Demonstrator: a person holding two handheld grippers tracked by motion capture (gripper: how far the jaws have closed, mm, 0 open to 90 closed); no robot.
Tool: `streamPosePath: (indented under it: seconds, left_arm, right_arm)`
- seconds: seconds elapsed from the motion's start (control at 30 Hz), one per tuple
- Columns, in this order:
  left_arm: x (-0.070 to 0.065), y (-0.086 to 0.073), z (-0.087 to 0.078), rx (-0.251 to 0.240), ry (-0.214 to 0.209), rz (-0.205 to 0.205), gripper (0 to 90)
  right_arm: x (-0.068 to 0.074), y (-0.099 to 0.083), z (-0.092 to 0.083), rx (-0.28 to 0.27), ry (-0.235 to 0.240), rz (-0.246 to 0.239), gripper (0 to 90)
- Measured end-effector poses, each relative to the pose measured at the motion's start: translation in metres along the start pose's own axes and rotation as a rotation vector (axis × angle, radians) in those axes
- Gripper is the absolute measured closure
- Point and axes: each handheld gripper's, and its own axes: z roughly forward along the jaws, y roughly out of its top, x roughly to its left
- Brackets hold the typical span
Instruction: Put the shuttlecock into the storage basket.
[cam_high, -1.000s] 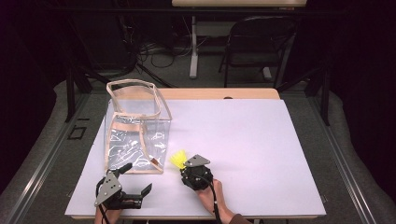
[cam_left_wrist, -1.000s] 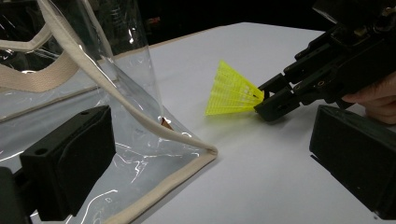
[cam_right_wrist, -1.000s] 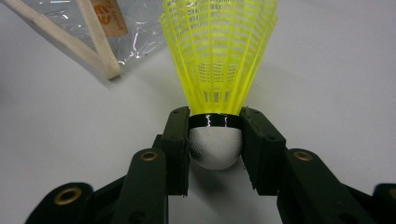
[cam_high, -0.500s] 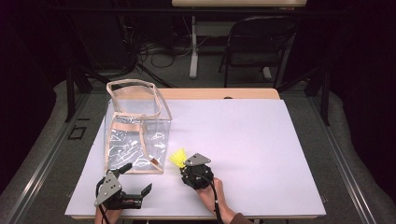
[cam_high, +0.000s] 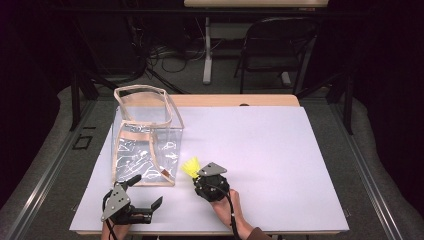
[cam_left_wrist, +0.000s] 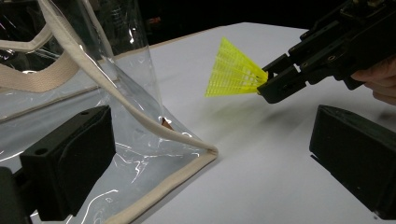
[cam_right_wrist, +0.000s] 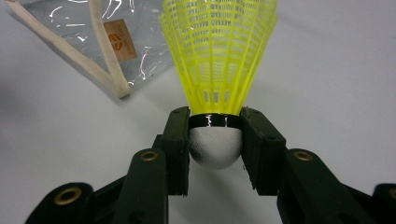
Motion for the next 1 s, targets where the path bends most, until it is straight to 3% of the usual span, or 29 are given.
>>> streamPosePath:
  seconds: [1.0]
  left_arm:
    - [0.000,0.000,0.000,0.000,0.001,0.000,0.2]
  right_arm:
    - [0.002,0.021,-0.011,-0.041,0.012,-0.018,64.3]
